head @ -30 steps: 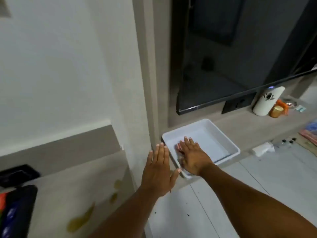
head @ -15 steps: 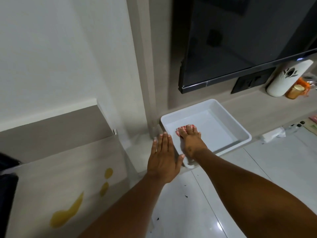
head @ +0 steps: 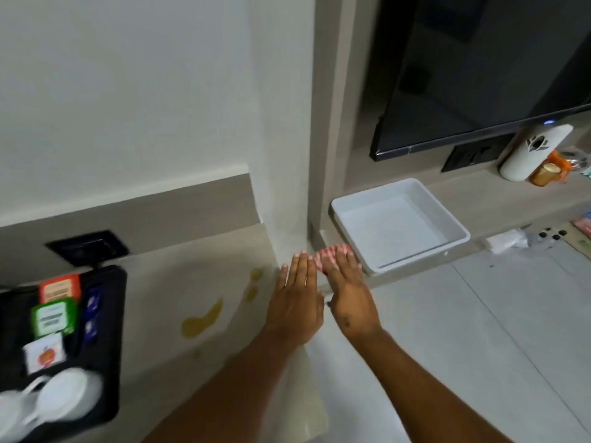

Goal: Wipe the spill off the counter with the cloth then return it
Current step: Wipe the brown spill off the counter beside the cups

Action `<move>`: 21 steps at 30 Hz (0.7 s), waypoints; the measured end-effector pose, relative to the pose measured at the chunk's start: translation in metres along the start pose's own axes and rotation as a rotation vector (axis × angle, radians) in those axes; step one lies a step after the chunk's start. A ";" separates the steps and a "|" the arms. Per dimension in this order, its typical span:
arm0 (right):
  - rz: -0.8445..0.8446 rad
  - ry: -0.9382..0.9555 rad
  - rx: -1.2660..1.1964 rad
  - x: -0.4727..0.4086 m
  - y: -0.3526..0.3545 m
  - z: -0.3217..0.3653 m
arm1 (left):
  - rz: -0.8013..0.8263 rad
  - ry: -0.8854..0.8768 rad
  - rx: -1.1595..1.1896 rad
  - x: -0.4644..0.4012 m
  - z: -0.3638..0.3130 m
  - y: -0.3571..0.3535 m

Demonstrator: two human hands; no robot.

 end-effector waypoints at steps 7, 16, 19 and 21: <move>-0.113 -0.019 -0.153 0.128 -0.081 0.123 | 0.056 0.137 0.069 0.155 0.109 -0.004; 0.053 -0.158 0.057 0.184 -0.116 0.171 | 0.173 0.194 -0.011 0.276 0.232 -0.022; 0.098 -0.166 0.100 0.176 -0.114 0.165 | 0.217 0.185 -0.035 0.266 0.245 -0.023; 0.135 -0.147 0.122 0.168 -0.116 0.156 | 0.235 0.186 -0.077 0.257 0.249 -0.023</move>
Point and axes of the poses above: each hand's wrist, its own x-axis away from the middle knuckle, its own y-axis out of the back of the hand, z = x × y, the point moved 1 cm from there along -x, towards the middle knuckle, and after that the axes turned 12 degrees about y, right-handed, at the moved point
